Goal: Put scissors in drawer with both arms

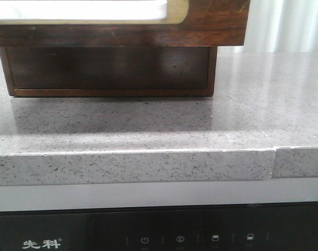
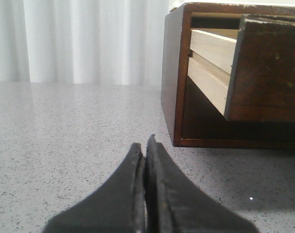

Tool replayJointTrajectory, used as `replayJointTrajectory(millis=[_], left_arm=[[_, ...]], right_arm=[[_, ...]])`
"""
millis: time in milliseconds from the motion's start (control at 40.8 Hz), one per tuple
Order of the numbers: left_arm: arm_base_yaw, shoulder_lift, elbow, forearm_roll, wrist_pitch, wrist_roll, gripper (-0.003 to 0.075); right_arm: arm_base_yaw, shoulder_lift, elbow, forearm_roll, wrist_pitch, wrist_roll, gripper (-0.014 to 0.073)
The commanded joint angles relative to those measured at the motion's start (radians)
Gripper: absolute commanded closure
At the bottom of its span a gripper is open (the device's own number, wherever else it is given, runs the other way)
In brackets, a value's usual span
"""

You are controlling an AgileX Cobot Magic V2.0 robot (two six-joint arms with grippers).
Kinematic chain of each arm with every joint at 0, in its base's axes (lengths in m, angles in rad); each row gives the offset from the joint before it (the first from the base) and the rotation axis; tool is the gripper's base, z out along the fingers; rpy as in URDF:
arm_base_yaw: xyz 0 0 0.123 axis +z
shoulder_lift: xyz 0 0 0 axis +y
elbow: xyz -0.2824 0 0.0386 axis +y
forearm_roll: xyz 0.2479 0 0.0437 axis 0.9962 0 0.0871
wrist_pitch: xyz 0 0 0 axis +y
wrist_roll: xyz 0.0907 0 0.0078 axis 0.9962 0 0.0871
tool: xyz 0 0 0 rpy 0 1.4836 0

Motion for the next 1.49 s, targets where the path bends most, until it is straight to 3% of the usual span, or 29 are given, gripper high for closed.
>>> replayJointTrajectory(millis=[0, 759, 906, 1200, 1469], left_arm=[[-0.002, -0.017, 0.026, -0.001, -0.086, -0.001, 0.0741], [-0.002, -0.017, 0.026, -0.001, -0.086, -0.001, 0.0741], [-0.002, -0.017, 0.026, -0.001, -0.086, -0.001, 0.0741], [-0.002, -0.017, 0.026, -0.001, -0.086, -0.001, 0.0741], [-0.002, -0.017, 0.026, -0.001, -0.086, -0.001, 0.0741]], right_arm=[[-0.006, 0.003, -0.024, 0.005, -0.074, 0.000, 0.0662], [-0.011, -0.011, -0.002, -0.006, -0.094, -0.001, 0.0662], [-0.140, -0.085, 0.106, -0.043, -0.226, -0.001, 0.0662], [-0.477, -0.377, 0.506, -0.067, -0.613, -0.001, 0.0662], [-0.609, -0.565, 0.820, -0.067, -0.854, -0.001, 0.0662]])
